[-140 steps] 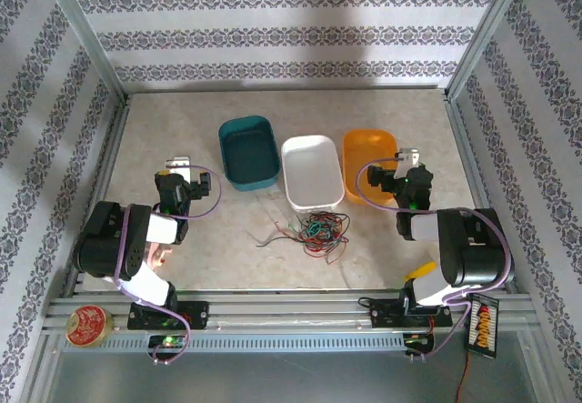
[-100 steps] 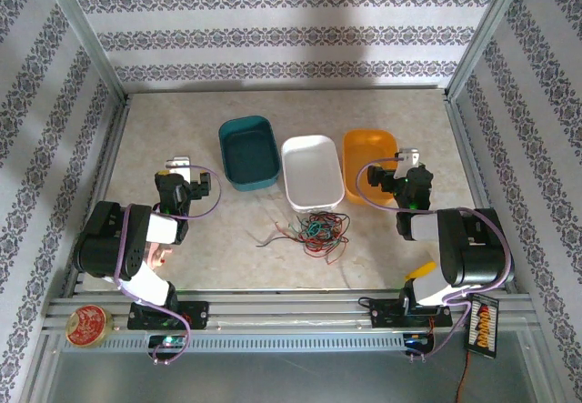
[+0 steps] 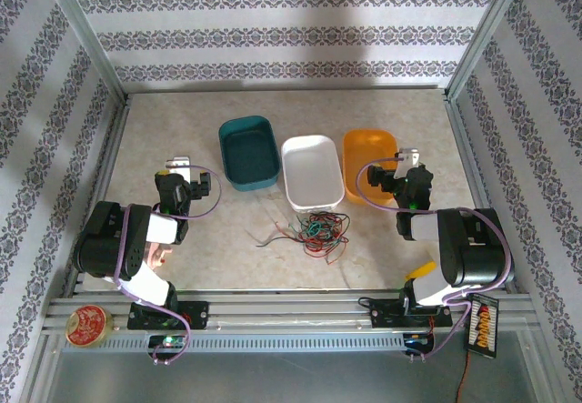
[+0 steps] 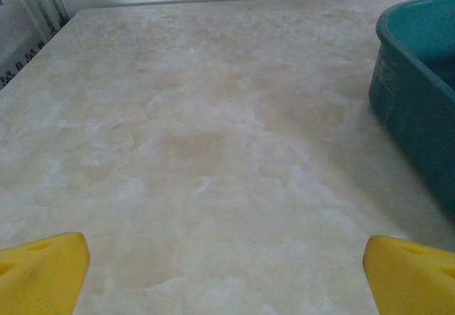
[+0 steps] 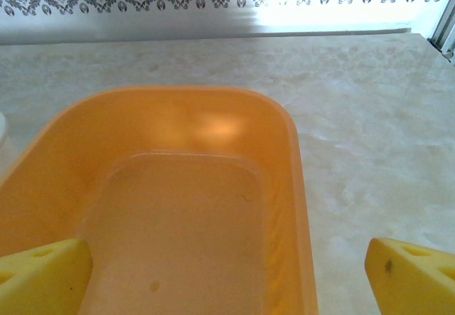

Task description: Untangle the cables

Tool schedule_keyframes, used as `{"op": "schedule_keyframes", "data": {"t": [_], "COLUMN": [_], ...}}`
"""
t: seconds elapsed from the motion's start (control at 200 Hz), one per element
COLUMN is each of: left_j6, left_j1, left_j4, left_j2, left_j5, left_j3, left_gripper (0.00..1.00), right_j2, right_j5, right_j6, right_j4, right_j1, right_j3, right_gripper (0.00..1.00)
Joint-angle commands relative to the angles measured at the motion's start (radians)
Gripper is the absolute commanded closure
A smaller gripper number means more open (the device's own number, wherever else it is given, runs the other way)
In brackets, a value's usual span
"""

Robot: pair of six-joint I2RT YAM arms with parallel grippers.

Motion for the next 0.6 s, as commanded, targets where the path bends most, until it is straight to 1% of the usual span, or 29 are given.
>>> {"op": "schedule_keyframes", "data": {"t": [0.0,0.215,0.29,0.485,0.515,0.55,0.595], "left_j6": [0.004,-0.009,-0.019,-0.018,-0.016,-0.013,-0.016], "left_j1": [0.007,0.011,0.011,0.011,0.011,0.011,0.011], "left_j4": [0.037,0.034,0.043,0.042,0.044,0.035,-0.067], "left_j2": [0.001,-0.001,-0.001,0.0,-0.001,-0.013,-0.068], "left_j5": [0.01,0.004,-0.024,-0.026,-0.026,-0.032,-0.024], "left_j3": [0.012,0.012,0.007,0.009,0.009,0.015,0.041], "left_gripper": [0.01,0.01,0.01,0.01,0.01,0.01,0.01], "right_j2": [0.009,0.01,0.011,0.004,-0.026,-0.092,-0.178], "right_j5": [-0.014,-0.011,-0.014,-0.011,-0.022,-0.026,0.012], "right_j6": [-0.005,-0.001,0.001,0.006,0.004,-0.005,-0.008], "right_j4": [0.029,0.027,0.025,0.027,-0.023,-0.146,-0.329], "right_j1": [0.003,0.002,-0.001,-0.001,-0.001,0.003,0.019], "right_j3": [0.009,0.011,0.011,0.017,0.03,0.071,0.134], "right_gripper": [0.02,0.02,0.02,0.02,0.02,0.02,0.02]}}
